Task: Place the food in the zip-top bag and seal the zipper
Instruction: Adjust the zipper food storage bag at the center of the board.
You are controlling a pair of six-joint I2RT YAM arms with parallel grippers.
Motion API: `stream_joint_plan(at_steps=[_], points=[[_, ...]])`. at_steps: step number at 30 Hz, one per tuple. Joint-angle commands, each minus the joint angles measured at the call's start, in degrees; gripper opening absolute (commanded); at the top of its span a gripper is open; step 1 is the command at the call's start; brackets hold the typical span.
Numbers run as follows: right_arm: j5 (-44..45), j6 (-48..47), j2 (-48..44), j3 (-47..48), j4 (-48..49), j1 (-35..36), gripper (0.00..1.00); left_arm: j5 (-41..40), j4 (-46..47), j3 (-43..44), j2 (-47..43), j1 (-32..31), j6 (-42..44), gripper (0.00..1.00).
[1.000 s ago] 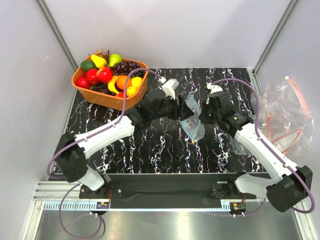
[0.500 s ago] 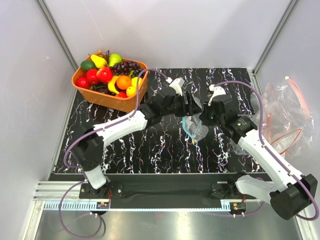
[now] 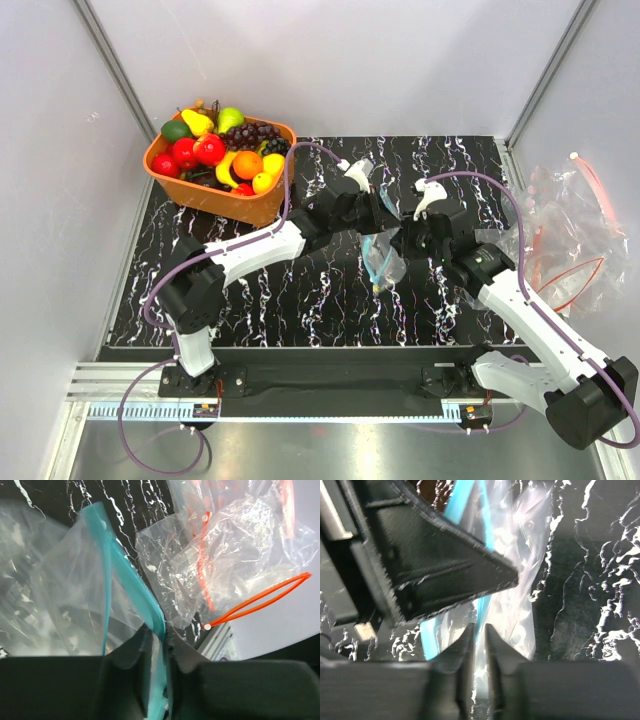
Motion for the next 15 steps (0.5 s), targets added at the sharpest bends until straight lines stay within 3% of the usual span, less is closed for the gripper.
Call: stream_joint_plan(at_steps=[1,5,10,15], points=[[-3.0,-0.5,-1.7,-0.4,4.1,0.7,0.33,1.5,5.5,0.0,-0.1,1.1,0.3,0.12],[-4.4,0.8,-0.8,-0.6,3.6,0.7,0.47,6.2,11.6,-4.8,-0.6,2.7,0.3,0.0],[-4.2,3.4,-2.4,-1.9,3.4,0.6,0.51,15.1,20.3,-11.3,-1.3,6.0,-0.9,0.0],[4.1,6.3,-3.7,-1.8,0.9,0.7,0.6,19.9,27.1,-19.2,-2.3,8.9,-1.9,0.0]])
